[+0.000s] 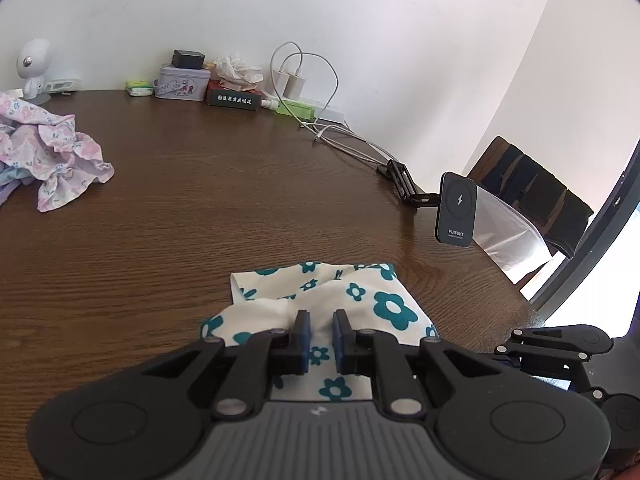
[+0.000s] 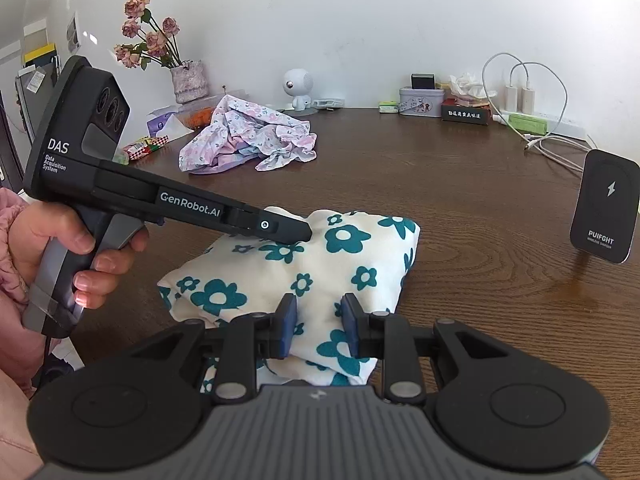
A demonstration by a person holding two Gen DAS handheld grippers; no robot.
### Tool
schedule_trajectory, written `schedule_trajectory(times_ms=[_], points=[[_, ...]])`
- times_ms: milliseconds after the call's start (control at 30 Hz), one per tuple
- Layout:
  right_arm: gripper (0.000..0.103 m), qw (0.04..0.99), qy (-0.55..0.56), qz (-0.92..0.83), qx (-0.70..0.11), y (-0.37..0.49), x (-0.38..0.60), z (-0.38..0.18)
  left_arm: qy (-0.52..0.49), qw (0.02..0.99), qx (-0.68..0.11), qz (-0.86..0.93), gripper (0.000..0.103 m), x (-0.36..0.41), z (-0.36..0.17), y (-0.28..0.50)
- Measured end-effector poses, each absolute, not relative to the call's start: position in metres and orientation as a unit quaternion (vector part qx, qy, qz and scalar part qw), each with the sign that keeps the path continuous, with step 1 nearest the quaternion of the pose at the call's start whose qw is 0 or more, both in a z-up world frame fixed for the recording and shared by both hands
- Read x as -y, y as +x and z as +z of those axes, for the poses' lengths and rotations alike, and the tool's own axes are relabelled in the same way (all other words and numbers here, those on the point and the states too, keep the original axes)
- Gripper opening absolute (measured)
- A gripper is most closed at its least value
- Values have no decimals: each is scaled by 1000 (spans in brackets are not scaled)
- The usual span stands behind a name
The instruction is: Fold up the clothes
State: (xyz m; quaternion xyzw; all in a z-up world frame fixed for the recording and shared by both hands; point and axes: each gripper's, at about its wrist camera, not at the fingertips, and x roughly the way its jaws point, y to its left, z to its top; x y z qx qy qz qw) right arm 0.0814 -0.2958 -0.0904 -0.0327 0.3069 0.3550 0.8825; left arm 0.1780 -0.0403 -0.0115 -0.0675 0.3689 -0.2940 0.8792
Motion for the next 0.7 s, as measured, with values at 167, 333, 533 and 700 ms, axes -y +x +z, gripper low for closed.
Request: schedule_trajectory(times_ms=[167,333,533,700], points=[[29,887,-26,360,-289,75,301,-85,-86,884,-350,-297,29,33,2,172],[80,897,14,363,-250,57,321,-63,-88,908,-284,-294,86,16,33,139],[103,903,30,352,-245,43,331,-54,-92,909,-297,-276,103,8,36,104],[103,899,83,323,-282,45,340,-63,-107,901,-333,-256,103,5,21,75]])
